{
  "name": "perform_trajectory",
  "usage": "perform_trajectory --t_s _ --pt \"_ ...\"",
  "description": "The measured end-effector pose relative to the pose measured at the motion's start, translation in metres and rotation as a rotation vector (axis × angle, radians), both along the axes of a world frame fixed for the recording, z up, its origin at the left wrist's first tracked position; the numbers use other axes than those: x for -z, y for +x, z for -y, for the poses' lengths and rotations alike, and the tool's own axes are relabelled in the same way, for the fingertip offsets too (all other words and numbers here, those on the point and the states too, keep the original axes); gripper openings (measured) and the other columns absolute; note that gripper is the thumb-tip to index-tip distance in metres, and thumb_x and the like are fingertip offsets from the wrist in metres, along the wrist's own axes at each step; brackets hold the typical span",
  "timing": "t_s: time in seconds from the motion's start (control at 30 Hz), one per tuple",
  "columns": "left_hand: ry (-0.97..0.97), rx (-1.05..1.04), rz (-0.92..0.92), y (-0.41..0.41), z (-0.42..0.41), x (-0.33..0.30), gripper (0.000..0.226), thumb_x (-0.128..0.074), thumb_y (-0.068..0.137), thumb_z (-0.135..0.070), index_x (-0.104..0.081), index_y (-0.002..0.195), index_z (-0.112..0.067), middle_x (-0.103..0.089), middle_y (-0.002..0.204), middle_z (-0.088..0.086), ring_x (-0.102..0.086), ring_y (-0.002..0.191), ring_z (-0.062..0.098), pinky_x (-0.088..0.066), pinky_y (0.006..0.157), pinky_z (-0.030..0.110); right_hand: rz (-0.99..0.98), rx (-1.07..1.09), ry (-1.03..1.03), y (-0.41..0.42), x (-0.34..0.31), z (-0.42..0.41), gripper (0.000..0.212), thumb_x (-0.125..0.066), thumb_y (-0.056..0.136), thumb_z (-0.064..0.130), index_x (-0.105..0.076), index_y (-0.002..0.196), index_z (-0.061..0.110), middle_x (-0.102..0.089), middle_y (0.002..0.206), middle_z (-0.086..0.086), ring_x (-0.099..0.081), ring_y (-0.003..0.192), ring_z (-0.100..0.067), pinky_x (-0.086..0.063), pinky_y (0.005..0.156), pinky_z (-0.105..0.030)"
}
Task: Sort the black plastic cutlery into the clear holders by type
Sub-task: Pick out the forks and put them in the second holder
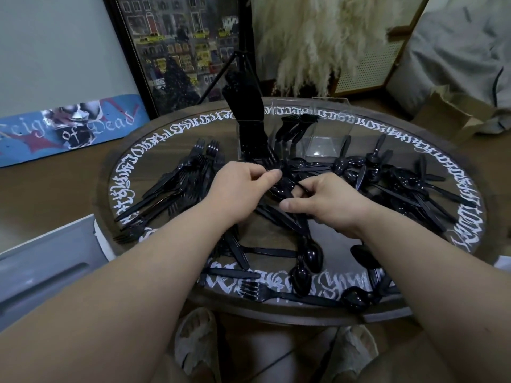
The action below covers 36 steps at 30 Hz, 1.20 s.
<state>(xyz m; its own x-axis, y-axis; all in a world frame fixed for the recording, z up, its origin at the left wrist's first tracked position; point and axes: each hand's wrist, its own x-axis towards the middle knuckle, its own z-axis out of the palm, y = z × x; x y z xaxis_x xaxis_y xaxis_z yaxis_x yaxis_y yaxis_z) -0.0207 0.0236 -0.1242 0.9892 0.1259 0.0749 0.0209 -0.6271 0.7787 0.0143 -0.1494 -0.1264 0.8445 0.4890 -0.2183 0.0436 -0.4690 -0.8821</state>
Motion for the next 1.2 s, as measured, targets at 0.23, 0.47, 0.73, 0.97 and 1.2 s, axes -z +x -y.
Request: perform_trajectory --t_s 0.23,0.47,0.73,0.97,1.2 --pt "-0.269 -0.192 -0.047 0.008 -0.001 0.000 0.023 -0.048 0.098 -0.024 -0.056 0.080 -0.012 -0.073 0.078 0.002 -0.069 0.070 0.016 -0.048 0.061 0.025 0.189 0.031 -0.148 0.006 0.009 -0.009 0.021 -0.079 0.076 0.027 -0.069 0.080 0.009 -0.068 0.073 -0.004 -0.061 0.070 -0.019 -0.052 0.072 -0.035" --pt "-0.149 -0.234 -0.120 -0.002 -0.031 0.011 0.026 -0.036 0.102 -0.027 -0.041 0.080 -0.016 -0.072 0.074 0.005 -0.069 0.072 0.023 -0.054 0.074 0.035 0.425 -0.076 -0.698 0.006 0.027 -0.033 0.019 -0.069 0.079 0.034 -0.059 0.073 0.020 -0.064 0.080 -0.002 -0.059 0.081 -0.026 -0.044 0.065 -0.029" --pt "-0.301 -0.245 -0.145 -0.001 -0.036 0.010 0.021 -0.037 0.095 -0.009 -0.050 0.085 -0.021 -0.057 0.068 0.002 -0.059 0.068 0.016 -0.049 0.070 0.036 0.175 0.145 -0.170 0.004 0.001 -0.017 0.017 -0.071 0.083 0.020 -0.067 0.076 0.005 -0.057 0.061 0.000 -0.047 0.052 -0.007 -0.038 0.051 -0.021" --pt "-0.473 -0.123 -0.159 -0.002 -0.017 0.002 0.015 -0.044 0.098 -0.012 -0.054 0.091 -0.021 -0.065 0.096 -0.001 -0.067 0.082 0.011 -0.051 0.065 0.026 0.037 0.157 0.131 -0.004 -0.010 -0.024 0.006 -0.068 0.085 0.009 -0.071 0.082 0.013 -0.063 0.066 0.006 -0.050 0.048 0.003 -0.037 0.049 -0.011" --pt "-0.502 -0.045 -0.164 0.000 -0.003 0.002 0.012 -0.041 0.100 -0.015 -0.052 0.100 -0.015 -0.069 0.093 0.009 -0.071 0.076 0.026 -0.050 0.058 0.030 0.017 0.145 0.106 -0.006 -0.009 -0.030 0.009 -0.064 0.088 0.007 -0.069 0.085 0.000 -0.064 0.071 -0.006 -0.042 0.032 0.001 -0.030 0.036 -0.009"
